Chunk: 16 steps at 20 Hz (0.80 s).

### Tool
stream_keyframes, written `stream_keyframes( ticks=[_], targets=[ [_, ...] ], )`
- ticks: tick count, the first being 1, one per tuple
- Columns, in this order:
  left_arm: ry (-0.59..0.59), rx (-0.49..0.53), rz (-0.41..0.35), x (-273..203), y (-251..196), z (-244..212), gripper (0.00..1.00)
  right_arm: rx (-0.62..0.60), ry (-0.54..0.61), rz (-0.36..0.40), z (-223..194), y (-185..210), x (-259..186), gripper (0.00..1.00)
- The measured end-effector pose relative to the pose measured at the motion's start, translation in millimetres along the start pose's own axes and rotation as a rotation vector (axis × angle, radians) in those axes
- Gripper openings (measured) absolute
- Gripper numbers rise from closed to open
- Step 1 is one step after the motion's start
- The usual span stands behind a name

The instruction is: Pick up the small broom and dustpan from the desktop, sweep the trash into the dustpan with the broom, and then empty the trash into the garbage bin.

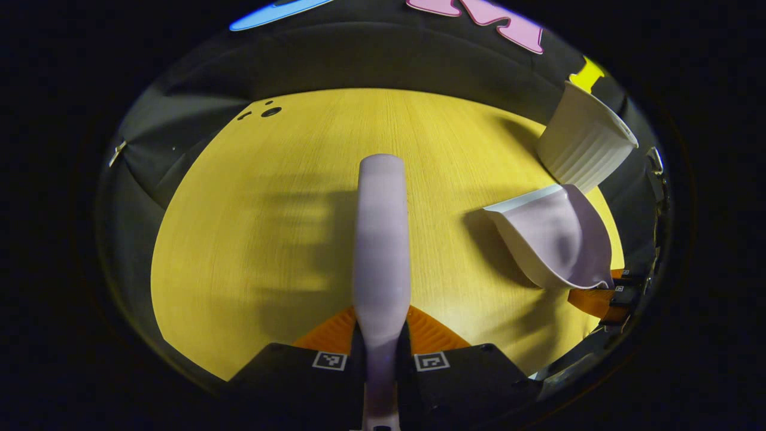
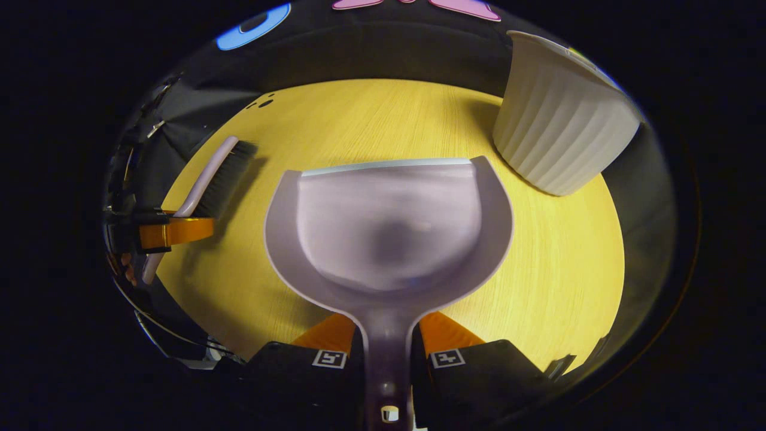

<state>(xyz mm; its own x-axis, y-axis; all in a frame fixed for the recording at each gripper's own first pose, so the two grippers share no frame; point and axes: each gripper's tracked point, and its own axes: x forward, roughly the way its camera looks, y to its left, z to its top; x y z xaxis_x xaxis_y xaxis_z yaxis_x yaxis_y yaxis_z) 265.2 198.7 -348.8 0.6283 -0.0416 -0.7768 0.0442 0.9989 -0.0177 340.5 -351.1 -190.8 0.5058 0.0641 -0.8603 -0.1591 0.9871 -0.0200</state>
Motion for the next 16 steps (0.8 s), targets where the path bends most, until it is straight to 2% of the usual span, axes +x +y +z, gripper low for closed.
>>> stream_keyframes(
  ticks=[4, 5, 6, 7, 8, 9, 11, 12, 13, 14, 15, 16],
  targets=[
    [0.045, 0.011, 0.020, 10.0, 0.6, -2.1, 0.27, 0.034, 0.065, 0.019, 5.0, -2.7, 4.5, 0.36],
    [0.052, 0.007, 0.021, 9.0, -2.2, -3.2, 0.27, 0.052, 0.059, 0.022, 6.5, -3.6, 3.3, 0.43],
    [0.063, 0.004, 0.017, 9.1, -3.8, -2.6, 0.27, 0.057, 0.058, 0.024, 7.4, -4.0, 4.4, 0.36],
    [0.075, 0.004, 0.016, 9.6, -2.4, -5.2, 0.28, 0.061, 0.061, 0.027, 4.8, -1.9, 3.4, 0.37],
    [0.077, 0.011, 0.020, 9.2, -1.7, -5.5, 0.29, 0.069, 0.071, 0.034, 3.3, 0.1, 2.8, 0.30],
    [0.076, 0.021, 0.025, 8.7, -0.3, -4.8, 0.29, 0.079, 0.079, 0.042, 2.1, 3.0, 2.7, 0.37],
    [0.082, 0.044, 0.039, 8.1, -2.2, -3.4, 0.35, 0.100, 0.082, 0.061, 5.8, 5.3, 3.8, 0.39],
    [0.077, 0.055, 0.041, 6.2, -2.7, -3.2, 0.36, 0.108, 0.083, 0.064, 6.7, 4.1, 4.3, 0.39],
    [0.070, 0.066, 0.042, 3.4, -2.9, -1.8, 0.34, 0.115, 0.078, 0.065, 6.1, 3.2, 2.8, 0.30],
    [0.064, 0.074, 0.029, 0.5, -4.7, -1.5, 0.34, 0.120, 0.070, 0.067, 8.2, 2.6, -0.2, 0.44],
    [0.056, 0.079, 0.017, -3.8, -6.7, -0.9, 0.43, 0.123, 0.056, 0.073, 11.0, 3.9, -5.9, 0.55],
    [0.041, 0.084, 0.012, -9.5, -8.0, 0.3, 0.49, 0.126, 0.038, 0.080, 15.0, 5.5, -12.1, 0.75]
  ],
)
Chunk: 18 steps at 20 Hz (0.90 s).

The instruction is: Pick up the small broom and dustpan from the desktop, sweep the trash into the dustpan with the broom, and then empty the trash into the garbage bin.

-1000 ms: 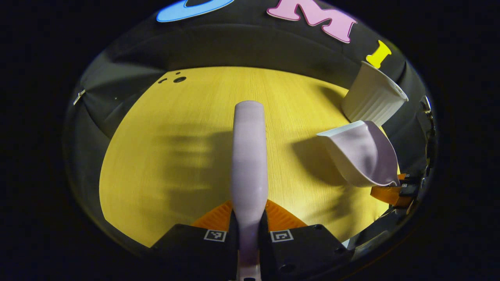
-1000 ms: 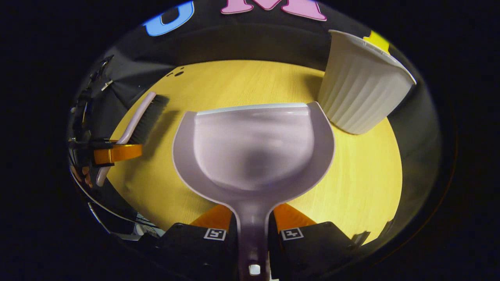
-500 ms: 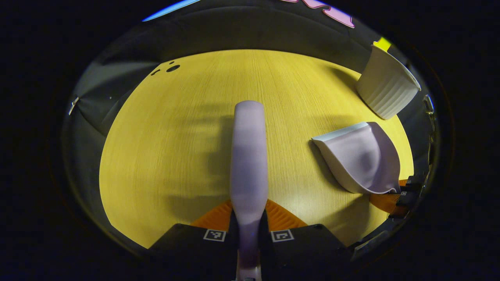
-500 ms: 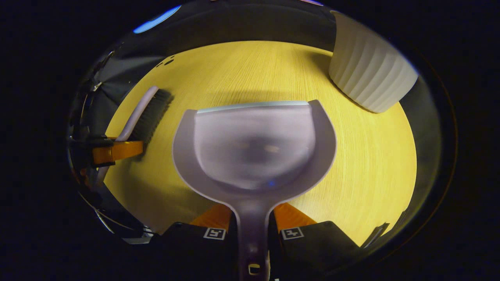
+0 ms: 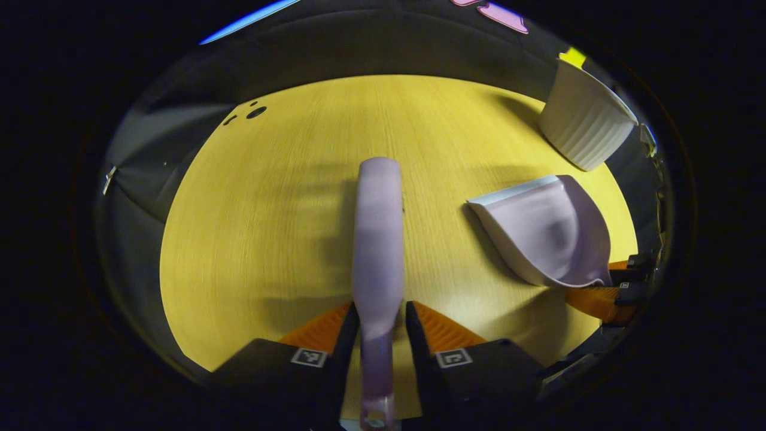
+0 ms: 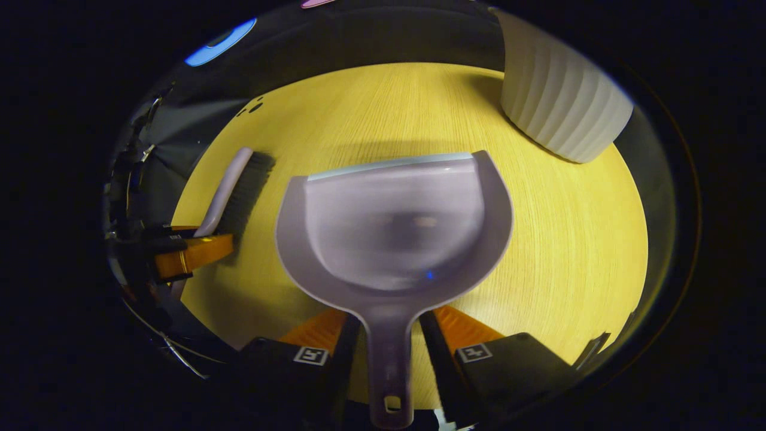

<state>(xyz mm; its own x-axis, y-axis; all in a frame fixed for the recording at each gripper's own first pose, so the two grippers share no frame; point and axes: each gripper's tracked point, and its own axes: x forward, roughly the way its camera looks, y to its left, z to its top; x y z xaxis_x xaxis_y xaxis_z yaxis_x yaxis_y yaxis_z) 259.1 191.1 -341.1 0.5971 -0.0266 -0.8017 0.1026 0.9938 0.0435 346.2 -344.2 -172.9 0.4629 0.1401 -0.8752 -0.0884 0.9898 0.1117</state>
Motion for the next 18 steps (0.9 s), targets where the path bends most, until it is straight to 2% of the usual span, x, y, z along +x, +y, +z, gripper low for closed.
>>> stream_keyframes(
  ticks=[3, 6, 9, 11, 14, 18],
  targets=[
    [-0.082, 0.022, 0.016, -26.1, -1.5, 5.8, 1.00, -0.019, -0.078, 0.003, 10.5, 5.1, -24.8, 0.99],
    [-0.202, 0.035, 0.012, -65.9, -8.3, 11.3, 0.98, -0.028, -0.212, -0.010, 27.7, 11.1, -62.6, 0.99],
    [-0.365, -0.005, -0.003, -117.6, -15.8, 22.1, 0.97, -0.041, -0.391, -0.030, 47.3, 19.9, -112.6, 0.99],
    [-0.478, -0.040, 0.015, -154.5, -9.9, 26.3, 0.97, -0.062, -0.521, -0.055, 61.0, 25.5, -147.0, 0.99],
    [-0.662, -0.069, 0.052, -212.9, -4.3, 33.3, 0.97, -0.093, -0.713, -0.050, 74.5, 46.6, -197.2, 0.99],
    [-0.844, -0.060, 0.094, -276.4, -1.0, 24.0, 0.97, -0.115, -0.912, -0.086, 78.8, 58.9, -260.8, 0.99]
  ],
)
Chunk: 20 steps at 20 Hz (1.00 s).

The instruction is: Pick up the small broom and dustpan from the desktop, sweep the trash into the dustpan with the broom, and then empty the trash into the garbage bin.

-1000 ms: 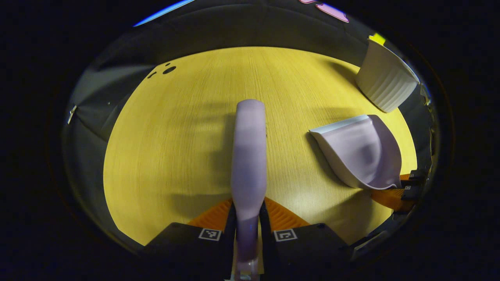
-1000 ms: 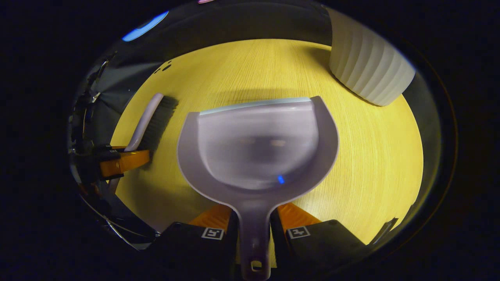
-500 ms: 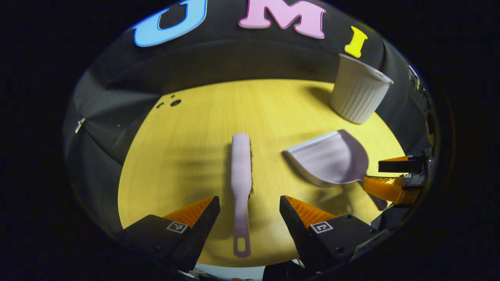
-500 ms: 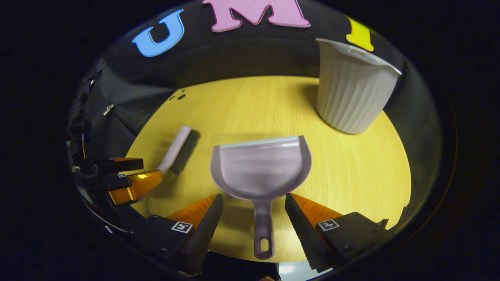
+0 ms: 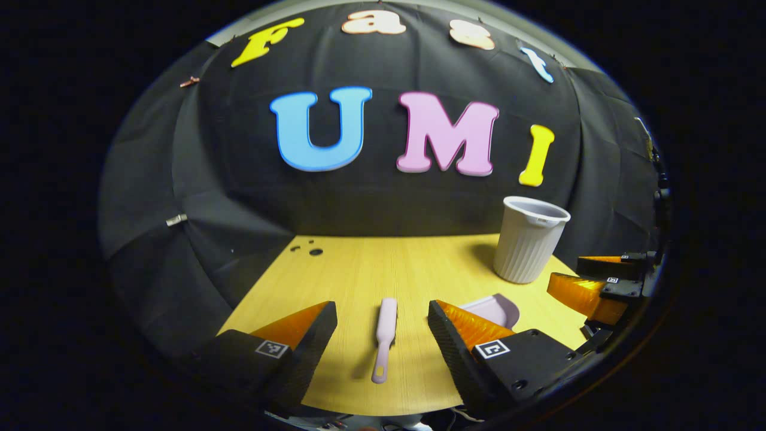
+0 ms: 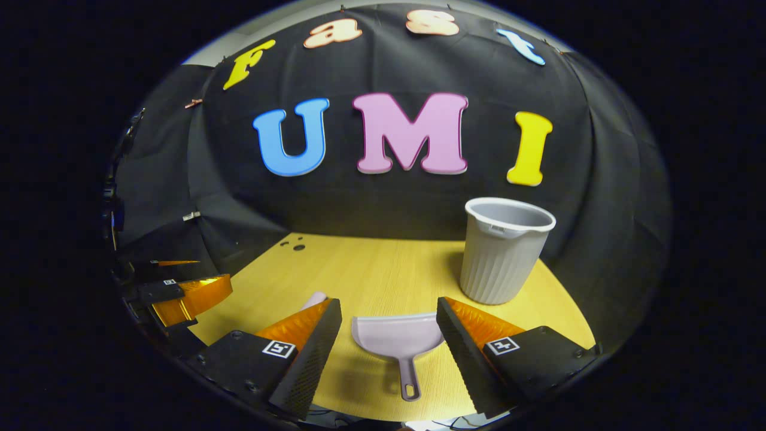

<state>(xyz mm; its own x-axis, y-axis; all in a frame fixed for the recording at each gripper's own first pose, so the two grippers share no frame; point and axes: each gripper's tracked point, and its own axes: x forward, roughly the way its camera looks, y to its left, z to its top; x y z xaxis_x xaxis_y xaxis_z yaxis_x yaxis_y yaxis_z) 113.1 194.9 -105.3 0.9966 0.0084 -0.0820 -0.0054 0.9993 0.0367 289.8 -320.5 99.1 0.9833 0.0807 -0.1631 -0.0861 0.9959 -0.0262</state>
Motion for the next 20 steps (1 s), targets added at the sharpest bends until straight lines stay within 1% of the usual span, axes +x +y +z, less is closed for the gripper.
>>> stream_keyframes(
  ticks=[4, 6, 8, 12, 16, 20],
  targets=[
    [-0.115, 0.032, 0.013, -34.5, 5.1, 20.2, 0.97, 0.029, -0.074, -0.020, 21.4, 0.2, -34.2, 0.99],
    [-0.141, 0.048, 0.001, -40.5, 4.7, 27.3, 0.97, 0.030, -0.096, -0.045, 15.9, -1.0, -45.7, 0.99],
    [-0.154, 0.047, -0.010, -41.9, 2.1, 30.6, 0.97, 0.036, -0.088, -0.066, 8.3, -1.6, -51.6, 0.99],
    [-0.154, 0.030, -0.048, -39.5, -8.2, 25.3, 0.97, 0.045, -0.069, -0.092, -0.4, -9.6, -62.3, 0.99],
    [-0.118, 0.019, -0.095, -35.7, -21.5, 15.2, 0.97, -0.001, -0.037, -0.091, -7.6, -6.6, -65.4, 0.99],
    [-0.109, 0.037, -0.101, -21.6, -12.6, 14.2, 0.97, -0.026, -0.033, -0.093, -1.1, -7.0, -55.7, 0.99]
  ],
)
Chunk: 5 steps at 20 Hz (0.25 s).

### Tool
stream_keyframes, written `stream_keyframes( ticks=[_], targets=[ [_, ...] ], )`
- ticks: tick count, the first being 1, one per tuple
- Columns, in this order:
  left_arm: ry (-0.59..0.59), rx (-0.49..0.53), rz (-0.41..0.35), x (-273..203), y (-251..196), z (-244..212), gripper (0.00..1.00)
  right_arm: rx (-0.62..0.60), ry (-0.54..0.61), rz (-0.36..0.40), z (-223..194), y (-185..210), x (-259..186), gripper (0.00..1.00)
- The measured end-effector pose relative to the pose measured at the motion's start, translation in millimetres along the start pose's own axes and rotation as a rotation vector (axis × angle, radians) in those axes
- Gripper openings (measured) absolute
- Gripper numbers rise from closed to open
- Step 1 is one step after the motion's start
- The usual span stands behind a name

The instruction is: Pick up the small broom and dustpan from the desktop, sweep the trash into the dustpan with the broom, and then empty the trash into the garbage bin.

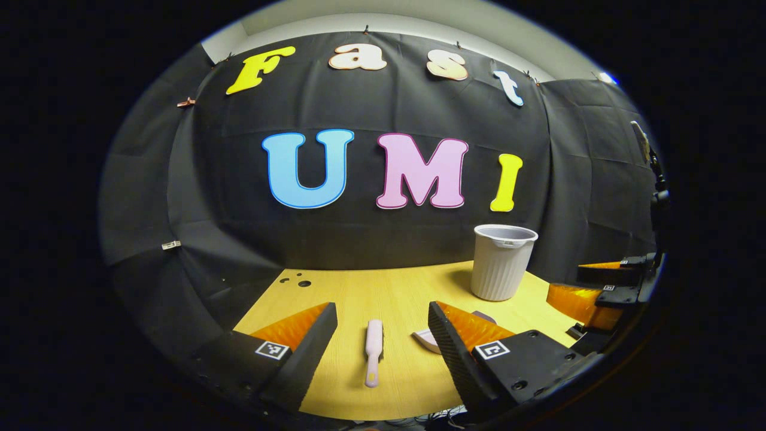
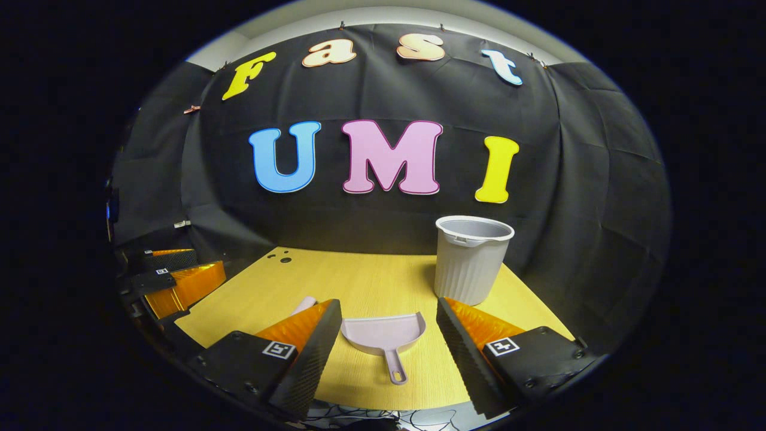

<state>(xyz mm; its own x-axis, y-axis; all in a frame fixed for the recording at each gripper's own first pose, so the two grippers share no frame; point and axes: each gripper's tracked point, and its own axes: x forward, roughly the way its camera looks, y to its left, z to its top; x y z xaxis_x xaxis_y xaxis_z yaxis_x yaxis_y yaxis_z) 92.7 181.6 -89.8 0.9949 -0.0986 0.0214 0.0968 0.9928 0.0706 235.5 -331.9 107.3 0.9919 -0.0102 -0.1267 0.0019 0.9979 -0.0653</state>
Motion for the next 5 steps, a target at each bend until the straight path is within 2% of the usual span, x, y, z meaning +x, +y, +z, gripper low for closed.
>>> stream_keyframes(
  ticks=[5],
  targets=[
    [-0.015, 0.010, 0.010, 19.6, 11.0, 11.2, 0.97, 0.000, -0.029, 0.005, 28.1, 0.4, 22.7, 0.99]
  ],
)
